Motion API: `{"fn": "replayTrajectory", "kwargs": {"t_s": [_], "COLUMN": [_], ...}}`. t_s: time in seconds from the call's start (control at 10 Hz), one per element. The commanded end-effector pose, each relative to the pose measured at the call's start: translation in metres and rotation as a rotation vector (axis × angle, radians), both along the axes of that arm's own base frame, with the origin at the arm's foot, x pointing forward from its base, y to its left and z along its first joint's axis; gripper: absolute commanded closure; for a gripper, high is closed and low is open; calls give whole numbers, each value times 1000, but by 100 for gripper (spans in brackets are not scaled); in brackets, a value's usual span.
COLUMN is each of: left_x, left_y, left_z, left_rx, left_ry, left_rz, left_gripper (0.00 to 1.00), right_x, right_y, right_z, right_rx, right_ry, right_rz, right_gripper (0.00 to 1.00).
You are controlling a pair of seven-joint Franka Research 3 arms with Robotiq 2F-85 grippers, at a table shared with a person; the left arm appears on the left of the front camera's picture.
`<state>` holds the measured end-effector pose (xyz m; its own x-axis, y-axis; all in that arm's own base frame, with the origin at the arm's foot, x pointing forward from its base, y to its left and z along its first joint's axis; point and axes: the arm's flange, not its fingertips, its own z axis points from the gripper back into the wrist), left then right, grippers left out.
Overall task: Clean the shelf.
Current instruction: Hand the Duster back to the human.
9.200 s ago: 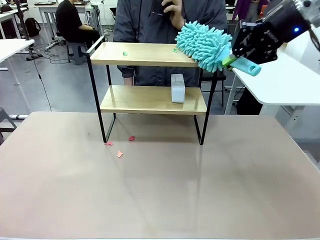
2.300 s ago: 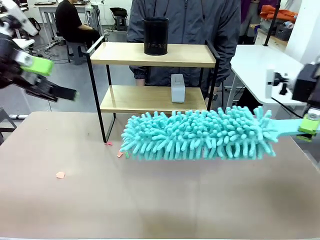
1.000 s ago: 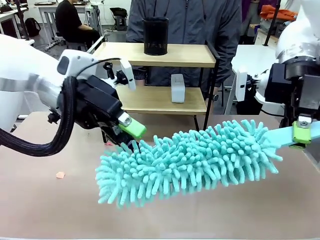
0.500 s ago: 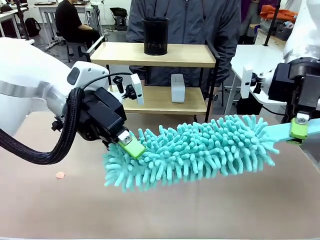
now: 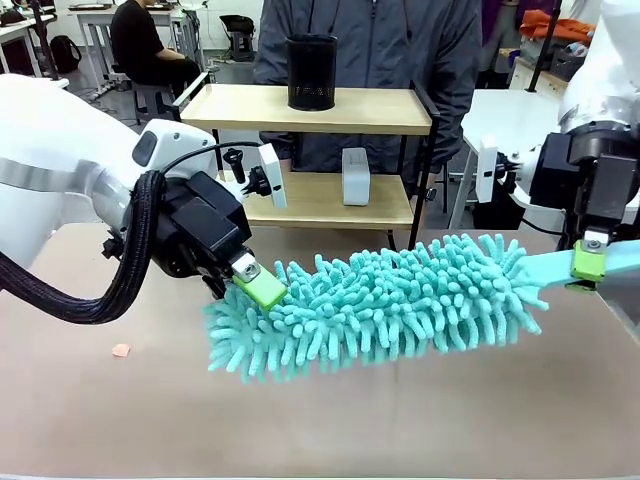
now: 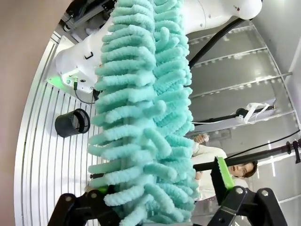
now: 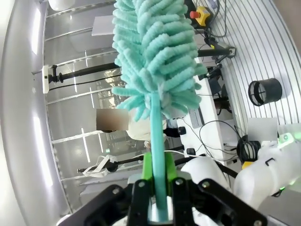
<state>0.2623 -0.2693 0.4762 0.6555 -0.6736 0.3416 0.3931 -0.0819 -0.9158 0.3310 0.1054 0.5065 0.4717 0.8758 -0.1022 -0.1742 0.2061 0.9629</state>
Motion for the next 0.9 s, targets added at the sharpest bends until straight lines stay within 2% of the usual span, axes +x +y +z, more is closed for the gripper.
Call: {"fn": "replayTrajectory", "kwargs": {"t_s": [0.0, 0.1, 0.2, 0.3, 0.8], "left_x": [0, 0, 0, 0, 0], "left_y": [0, -1, -1, -1, 1], "left_z": [2, -1, -3, -3, -3], "left_rx": [31, 68, 77, 72, 60], "left_ry": [-9, -4, -3, -4, -7], "left_rz": [-21, -32, -32, -32, -26], "left_gripper": [59, 100, 65, 100, 100], "right_x": [5, 5, 6, 6, 6], "right_y": [-5, -5, -5, -6, -5], "right_z": [6, 7, 6, 7, 7], "right_rx": [28, 29, 32, 37, 41], "right_ry": [-27, -26, -22, -23, -21], "right_rz": [9, 9, 10, 12, 17], "right_gripper": [87, 87, 87, 87, 87]}}
